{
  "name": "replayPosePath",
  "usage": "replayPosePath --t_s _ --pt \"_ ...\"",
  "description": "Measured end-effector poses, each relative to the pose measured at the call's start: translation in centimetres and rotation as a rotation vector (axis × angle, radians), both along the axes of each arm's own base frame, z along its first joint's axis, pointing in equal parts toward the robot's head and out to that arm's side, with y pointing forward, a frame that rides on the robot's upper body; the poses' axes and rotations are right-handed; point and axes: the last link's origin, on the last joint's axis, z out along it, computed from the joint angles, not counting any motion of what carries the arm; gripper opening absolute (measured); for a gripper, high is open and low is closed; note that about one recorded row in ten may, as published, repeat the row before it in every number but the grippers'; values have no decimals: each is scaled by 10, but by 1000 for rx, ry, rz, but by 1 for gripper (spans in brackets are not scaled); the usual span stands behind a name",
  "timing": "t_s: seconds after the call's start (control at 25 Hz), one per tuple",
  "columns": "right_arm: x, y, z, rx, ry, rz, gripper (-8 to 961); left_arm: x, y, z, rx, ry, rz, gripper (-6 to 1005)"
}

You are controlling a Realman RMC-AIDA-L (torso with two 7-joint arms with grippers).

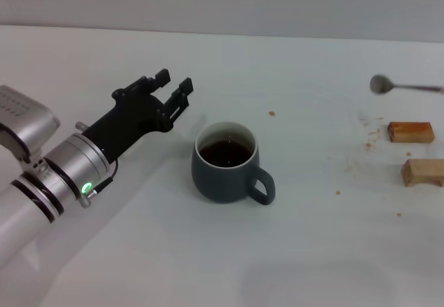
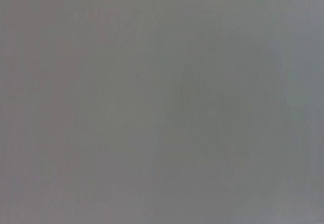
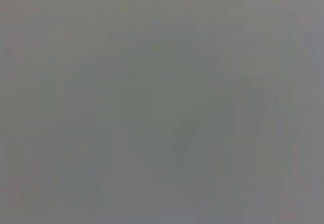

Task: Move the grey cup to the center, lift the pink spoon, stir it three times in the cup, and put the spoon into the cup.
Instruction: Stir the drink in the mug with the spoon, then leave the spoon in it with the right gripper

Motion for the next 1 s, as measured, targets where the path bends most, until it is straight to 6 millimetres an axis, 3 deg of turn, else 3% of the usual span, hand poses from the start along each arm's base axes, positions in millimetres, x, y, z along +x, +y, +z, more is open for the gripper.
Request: replayPosePath --t_s 0.28,0.56,1.0 --pt "-16 18 40 -103 27 102 101 1 -1 11 52 -56 -12 472" --pt "-48 49 80 -318 -33 185 102 -2 -12 18 89 -108 -21 472" --pt "-106 100 73 -604 -238 299 102 -9 -23 26 112 -134 -35 472"
